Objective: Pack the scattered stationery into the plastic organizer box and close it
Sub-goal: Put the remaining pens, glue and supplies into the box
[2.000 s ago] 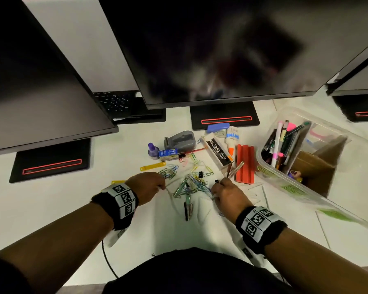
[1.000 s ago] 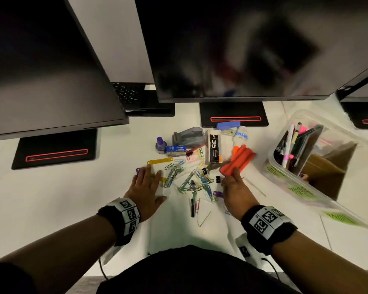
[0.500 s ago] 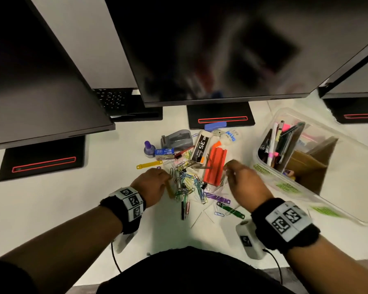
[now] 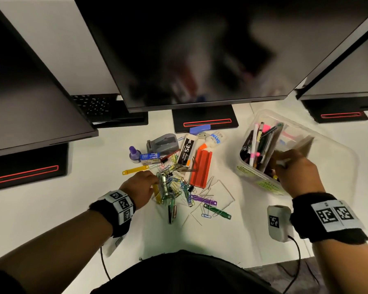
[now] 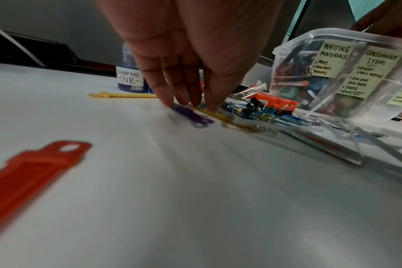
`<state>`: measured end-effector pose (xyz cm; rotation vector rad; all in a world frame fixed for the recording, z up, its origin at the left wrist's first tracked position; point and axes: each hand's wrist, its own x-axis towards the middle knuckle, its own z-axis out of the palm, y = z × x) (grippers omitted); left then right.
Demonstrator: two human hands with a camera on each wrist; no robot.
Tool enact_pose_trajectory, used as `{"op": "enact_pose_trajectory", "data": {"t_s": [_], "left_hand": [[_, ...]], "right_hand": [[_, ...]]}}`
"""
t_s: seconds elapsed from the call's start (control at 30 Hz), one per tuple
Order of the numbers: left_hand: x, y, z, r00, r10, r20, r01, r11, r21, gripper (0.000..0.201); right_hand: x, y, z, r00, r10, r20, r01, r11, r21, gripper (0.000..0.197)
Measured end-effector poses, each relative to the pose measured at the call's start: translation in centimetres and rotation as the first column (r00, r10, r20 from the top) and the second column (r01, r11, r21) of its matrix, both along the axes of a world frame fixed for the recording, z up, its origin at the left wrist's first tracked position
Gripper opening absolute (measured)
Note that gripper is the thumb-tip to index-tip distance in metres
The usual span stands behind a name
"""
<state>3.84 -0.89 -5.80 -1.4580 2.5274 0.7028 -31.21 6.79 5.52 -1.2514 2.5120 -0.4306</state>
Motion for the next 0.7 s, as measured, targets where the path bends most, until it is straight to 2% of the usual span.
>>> {"op": "enact_pose_trajectory", "data": {"t_s": [0.17, 0.33, 0.43, 0.53, 0.7], "left_hand": [[-0.7, -0.1, 0.3, 1.000, -0.020, 0.023, 0.020, 1.000, 0.011, 0.035], [-0.9, -0.2, 0.1, 1.000, -0.009, 0.028, 0.009, 1.000, 0.010, 0.034], [-0.9, -0.1, 0.2, 1.000, 0.007, 0.017, -0.007, 1.000, 0.031, 0.035], [-1.0, -0.2, 0.3, 1.000, 0.011, -0.001, -0.011, 0.999, 0.043, 0.037], [-0.8, 0.0, 0.9, 0.998, 0.007, -0.064, -0.003, 0.998, 0.061, 0.034]], "right_hand": [[0.7, 0.5, -0.3, 0.999, 0.040, -0.010, -0.040, 0.999, -0.002, 0.038], [0.3, 0.7, -0.2, 1.000, 0.015, -0.010, -0.015, 1.000, 0.009, 0.038], [0.7, 0.5, 0.6, 0.999, 0.038, -0.038, -0.042, 0.991, -0.125, 0.027], [3.1, 0.2, 0.9, 0.977, 0.213, -0.034, -0.215, 0.950, -0.228, 0.018], [7.8, 0.1, -1.7, 0.821, 0.565, 0.083, -0.565, 0.825, -0.024, 0.020]]}}
